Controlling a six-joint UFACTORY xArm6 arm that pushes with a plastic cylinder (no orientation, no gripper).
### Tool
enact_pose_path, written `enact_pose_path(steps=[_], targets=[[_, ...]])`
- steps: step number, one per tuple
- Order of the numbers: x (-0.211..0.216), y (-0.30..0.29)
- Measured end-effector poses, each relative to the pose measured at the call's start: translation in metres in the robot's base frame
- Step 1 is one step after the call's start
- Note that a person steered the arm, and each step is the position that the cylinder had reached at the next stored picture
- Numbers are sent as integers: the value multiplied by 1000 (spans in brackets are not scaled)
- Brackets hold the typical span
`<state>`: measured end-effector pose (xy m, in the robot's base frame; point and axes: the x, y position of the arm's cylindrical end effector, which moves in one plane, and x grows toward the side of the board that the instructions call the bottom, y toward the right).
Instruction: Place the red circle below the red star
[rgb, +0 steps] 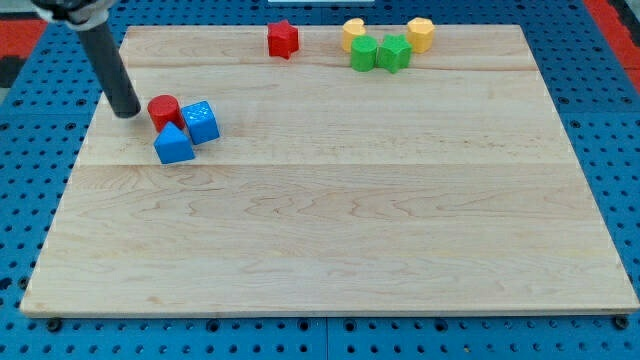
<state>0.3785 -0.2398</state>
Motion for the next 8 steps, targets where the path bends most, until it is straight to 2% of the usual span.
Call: enact_pose_path(steps=[1,2,3,4,5,6,7,8], targets=[[8,20],[8,103],[-23,123],[-69,119],[-48,112],[-39,36],[-82,43],[-95,111]])
